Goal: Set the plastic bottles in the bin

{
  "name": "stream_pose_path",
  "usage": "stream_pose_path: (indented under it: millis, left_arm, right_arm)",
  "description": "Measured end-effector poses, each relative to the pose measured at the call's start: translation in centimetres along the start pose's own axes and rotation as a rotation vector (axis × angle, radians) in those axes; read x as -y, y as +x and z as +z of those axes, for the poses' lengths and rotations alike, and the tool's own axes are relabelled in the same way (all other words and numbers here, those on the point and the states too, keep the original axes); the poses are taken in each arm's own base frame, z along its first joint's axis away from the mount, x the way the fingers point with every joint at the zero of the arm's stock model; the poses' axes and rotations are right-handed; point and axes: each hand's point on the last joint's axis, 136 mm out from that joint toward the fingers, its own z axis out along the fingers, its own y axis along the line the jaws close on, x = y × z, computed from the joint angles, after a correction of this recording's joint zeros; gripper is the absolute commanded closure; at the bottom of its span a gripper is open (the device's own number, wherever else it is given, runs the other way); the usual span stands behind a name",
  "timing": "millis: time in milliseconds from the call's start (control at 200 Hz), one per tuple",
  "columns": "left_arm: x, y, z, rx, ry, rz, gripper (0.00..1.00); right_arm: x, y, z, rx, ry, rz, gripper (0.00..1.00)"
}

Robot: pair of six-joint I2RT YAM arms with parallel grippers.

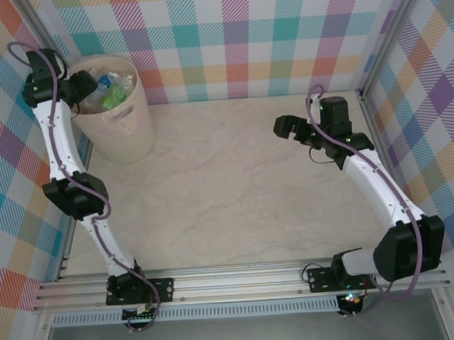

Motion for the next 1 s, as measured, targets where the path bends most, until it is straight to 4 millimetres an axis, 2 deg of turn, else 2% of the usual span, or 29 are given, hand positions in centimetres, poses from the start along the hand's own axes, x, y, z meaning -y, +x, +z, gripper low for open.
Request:
stream_pose_path:
  millis: [200,370,550,690,780,840,910,1005]
  left_arm:
    - [1.6,-0.8,-5.6,0.057,0.056,-0.027,0.23]
    - [2.2,1.0,-9.3,0.052,0.101,-0.078,0.20]
    - [3.0,4.0,-11.7,0.058,0.141,-0.123,0.19]
    - [5.9,7.2,-13.3,0.061,0.203,-0.096,0.17]
    - [7.8,9.4,-14.6,0.072,0.243,-0.059,0.09]
    - [8.3,10.8,-15.3,0.084,0.259,-0.042,0.05]
    - [8.1,12.4,-15.9,0.098,0.263,-0.037,0.02]
    - [6.2,13.8,-15.9,0.122,0.217,-0.054,0.00]
  right_arm:
    - [0.4,0.1,-1.5,0.043,0.028,-0.004,0.00]
    - [1.3,0.2,-3.0,0.100,0.076,-0.010,0.00]
    - [2.3,-0.1,-4.3,0.168,0.129,-0.015,0.00]
    - [2.8,-0.8,-5.2,0.220,0.163,-0.017,0.00]
    - [3.1,-1.0,-5.9,0.254,0.184,-0.018,0.00]
    - [3.5,-0.9,-6.4,0.274,0.204,-0.017,0.00]
    - [4.3,-0.6,-6.8,0.297,0.235,-0.015,0.00]
    - [6.1,0.4,-6.9,0.321,0.298,-0.013,0.00]
